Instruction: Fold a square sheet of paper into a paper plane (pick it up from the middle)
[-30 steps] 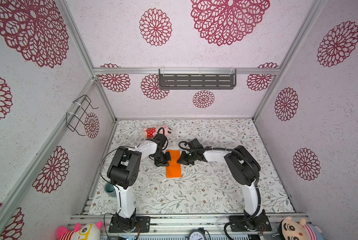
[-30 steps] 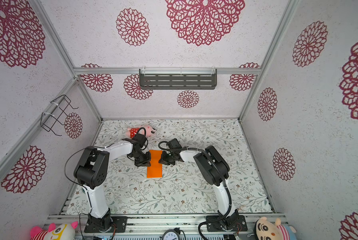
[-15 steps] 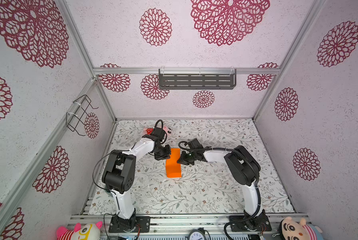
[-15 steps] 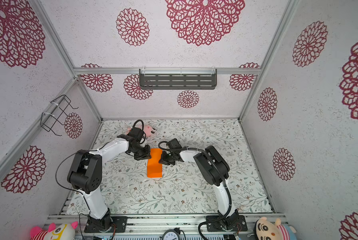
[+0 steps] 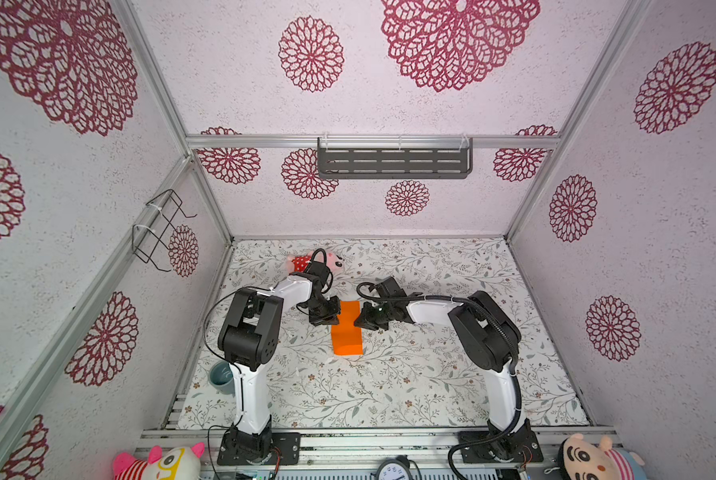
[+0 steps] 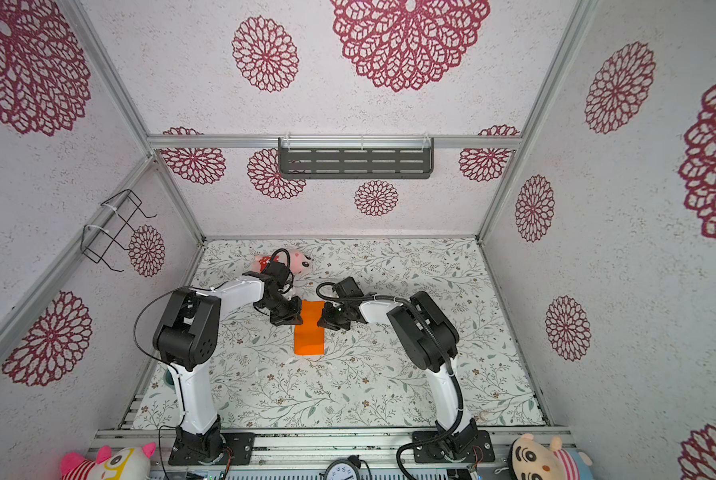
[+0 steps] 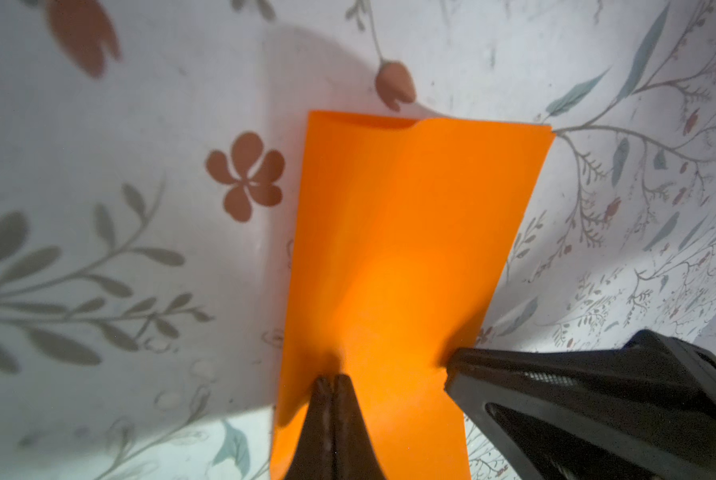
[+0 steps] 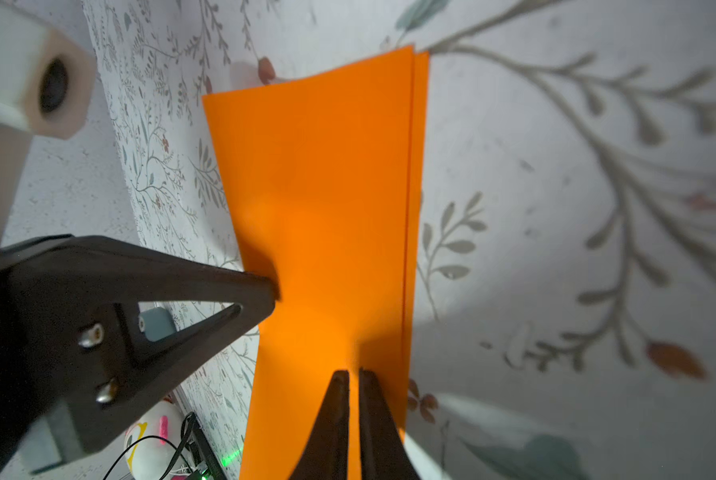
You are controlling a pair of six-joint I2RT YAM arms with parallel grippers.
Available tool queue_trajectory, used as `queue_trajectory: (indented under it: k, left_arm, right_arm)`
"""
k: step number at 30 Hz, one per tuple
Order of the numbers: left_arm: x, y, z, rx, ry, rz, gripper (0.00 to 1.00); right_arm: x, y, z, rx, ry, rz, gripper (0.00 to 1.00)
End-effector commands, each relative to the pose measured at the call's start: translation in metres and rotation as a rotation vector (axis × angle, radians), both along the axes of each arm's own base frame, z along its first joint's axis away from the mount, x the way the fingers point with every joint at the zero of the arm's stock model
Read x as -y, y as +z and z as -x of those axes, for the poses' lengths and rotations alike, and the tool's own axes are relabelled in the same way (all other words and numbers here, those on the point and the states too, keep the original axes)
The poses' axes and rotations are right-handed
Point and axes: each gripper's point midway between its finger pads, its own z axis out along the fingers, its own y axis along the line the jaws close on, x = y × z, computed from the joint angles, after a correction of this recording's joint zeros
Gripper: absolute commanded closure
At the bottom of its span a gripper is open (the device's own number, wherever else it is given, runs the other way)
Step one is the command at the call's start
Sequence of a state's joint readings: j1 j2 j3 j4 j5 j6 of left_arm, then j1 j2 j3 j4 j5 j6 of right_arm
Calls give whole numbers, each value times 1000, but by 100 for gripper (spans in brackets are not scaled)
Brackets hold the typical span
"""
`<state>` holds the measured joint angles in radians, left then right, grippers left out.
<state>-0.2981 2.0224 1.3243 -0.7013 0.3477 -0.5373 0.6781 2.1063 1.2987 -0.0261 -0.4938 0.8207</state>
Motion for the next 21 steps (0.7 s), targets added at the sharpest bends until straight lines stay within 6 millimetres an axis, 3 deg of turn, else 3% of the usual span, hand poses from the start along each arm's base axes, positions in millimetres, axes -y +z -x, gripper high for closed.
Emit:
queue_trajectory:
  k: [1, 6, 12, 15, 18, 19, 21]
  left_arm:
    - [-41, -18, 13, -45, 30, -122, 96]
    - [-52, 1, -3, 20, 54, -145, 97]
    - [-3, 54, -26, 183, 35, 78, 96]
    - [10, 52, -30, 184, 21, 97, 96]
    - [8, 43, -34, 166, 14, 59, 97]
    - [7, 26, -33, 127, 13, 38, 97]
    - [7, 20, -37, 114, 6, 27, 97]
  right_arm:
    - [54, -72, 33, -132, -42, 289, 87]
    - [55, -72, 34, -129, -43, 296, 88]
    - [55, -71, 33, -124, -44, 293, 88]
    - [54, -73, 33, -129, -43, 293, 88]
    - [54, -73, 34, -128, -37, 292, 88]
    - [54, -72, 33, -127, -37, 292, 88]
    - [54, -73, 34, -128, -33, 293, 88]
